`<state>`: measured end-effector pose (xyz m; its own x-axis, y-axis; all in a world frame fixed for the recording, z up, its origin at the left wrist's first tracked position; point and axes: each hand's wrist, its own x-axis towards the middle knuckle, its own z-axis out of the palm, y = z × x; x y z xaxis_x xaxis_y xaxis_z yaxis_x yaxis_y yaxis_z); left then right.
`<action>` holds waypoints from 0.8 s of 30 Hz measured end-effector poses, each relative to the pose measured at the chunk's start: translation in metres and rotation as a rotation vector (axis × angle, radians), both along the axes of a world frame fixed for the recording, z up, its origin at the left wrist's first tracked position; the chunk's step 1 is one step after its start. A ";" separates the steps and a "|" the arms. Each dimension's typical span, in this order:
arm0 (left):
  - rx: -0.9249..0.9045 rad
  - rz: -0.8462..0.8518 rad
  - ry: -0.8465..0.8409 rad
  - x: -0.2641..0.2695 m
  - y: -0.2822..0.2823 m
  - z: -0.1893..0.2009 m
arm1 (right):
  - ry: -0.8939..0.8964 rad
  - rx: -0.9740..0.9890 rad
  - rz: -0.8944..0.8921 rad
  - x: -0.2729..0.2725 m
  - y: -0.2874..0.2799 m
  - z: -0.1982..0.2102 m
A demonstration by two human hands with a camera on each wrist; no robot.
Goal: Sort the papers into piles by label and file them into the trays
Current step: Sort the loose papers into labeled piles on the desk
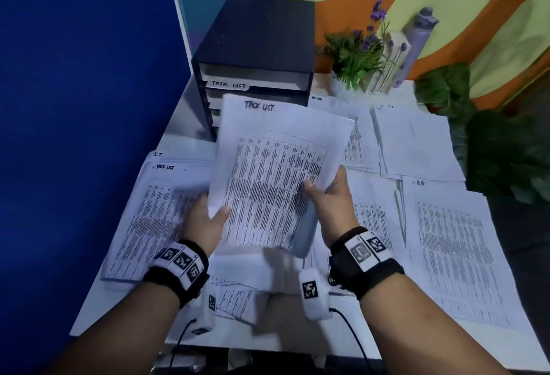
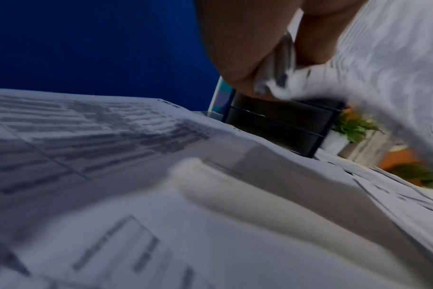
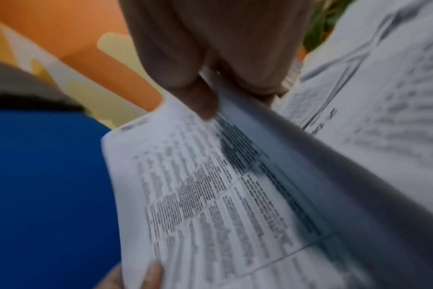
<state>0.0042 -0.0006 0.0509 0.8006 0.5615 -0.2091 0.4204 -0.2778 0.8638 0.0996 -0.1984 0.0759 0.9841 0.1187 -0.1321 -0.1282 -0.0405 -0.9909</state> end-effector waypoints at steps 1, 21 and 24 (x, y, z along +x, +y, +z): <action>0.005 -0.025 0.014 0.002 -0.008 -0.002 | -0.001 -0.125 0.000 0.003 -0.007 -0.005; 0.052 -0.564 0.455 0.032 -0.148 -0.058 | -0.024 -1.229 -0.064 0.045 -0.164 -0.070; 0.028 -0.429 0.340 0.032 -0.128 -0.058 | -0.036 -1.360 0.142 0.040 -0.153 -0.076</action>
<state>0.0363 -0.1285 -0.0071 0.8491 0.2082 -0.4854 0.5181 -0.5068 0.6889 0.1396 -0.3514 0.0000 0.9799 0.0160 -0.1990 -0.0167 -0.9867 -0.1618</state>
